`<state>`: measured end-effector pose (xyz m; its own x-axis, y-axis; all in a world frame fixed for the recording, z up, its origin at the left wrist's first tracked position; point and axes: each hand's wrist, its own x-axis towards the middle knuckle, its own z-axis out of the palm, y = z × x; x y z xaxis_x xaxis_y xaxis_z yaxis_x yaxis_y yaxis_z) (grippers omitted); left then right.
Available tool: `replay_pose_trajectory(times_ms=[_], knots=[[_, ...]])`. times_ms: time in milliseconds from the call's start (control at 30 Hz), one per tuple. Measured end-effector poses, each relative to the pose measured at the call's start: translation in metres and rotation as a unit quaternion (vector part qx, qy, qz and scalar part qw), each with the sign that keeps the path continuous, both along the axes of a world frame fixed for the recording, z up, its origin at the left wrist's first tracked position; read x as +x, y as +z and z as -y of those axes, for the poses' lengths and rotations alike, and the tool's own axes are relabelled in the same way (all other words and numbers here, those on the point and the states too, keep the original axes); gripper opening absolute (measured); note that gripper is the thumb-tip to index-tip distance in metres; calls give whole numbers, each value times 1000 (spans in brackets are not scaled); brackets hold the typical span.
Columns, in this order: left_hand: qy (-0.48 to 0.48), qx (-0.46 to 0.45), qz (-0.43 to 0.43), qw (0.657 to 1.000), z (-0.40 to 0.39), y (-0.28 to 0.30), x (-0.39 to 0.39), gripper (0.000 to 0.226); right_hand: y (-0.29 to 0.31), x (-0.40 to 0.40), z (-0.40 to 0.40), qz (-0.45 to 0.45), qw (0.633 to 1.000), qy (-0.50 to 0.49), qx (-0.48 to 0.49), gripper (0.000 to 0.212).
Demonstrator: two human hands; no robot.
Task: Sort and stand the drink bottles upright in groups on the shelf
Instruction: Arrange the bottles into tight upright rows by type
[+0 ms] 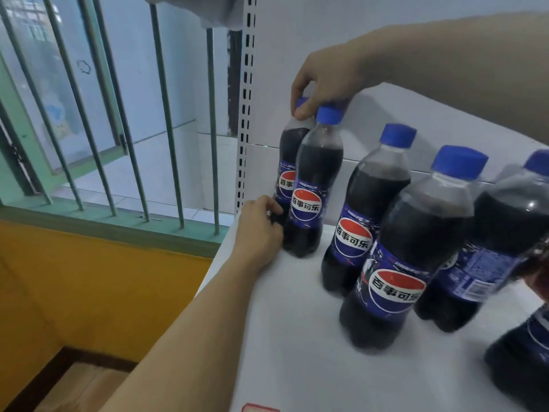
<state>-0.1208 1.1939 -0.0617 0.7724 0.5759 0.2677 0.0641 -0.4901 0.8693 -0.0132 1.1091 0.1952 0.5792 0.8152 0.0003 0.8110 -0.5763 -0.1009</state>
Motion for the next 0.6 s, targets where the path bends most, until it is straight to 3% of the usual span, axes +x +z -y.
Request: replay_pose_trajectory(times_ms=[167, 233, 300, 400, 500, 600], knots=[[-15, -2, -8, 1000, 2, 1, -2, 27, 7, -9, 16, -84, 994, -50, 42, 45], [-14, -1, -10, 1000, 2, 1, -3, 25, 12, -17, 25, -32, 996, -63, 60, 64], [-12, -8, -8, 1000, 1, 2, -4, 26, 13, -28, 32, 8, 998, -59, 19, 75], [-7, -37, -3, 999, 2, 4, -6, 29, -3, -39, 38, 14, 997, -34, -64, 55], [-6, -39, -9, 999, 4, 6, -6, 40, -11, -36, 42, 42, 998, -17, -47, 34], [-1, -10, -24, 1000, 5, 4, -6, 60, -5, -31, 51, 19, 999, -22, -27, 28]])
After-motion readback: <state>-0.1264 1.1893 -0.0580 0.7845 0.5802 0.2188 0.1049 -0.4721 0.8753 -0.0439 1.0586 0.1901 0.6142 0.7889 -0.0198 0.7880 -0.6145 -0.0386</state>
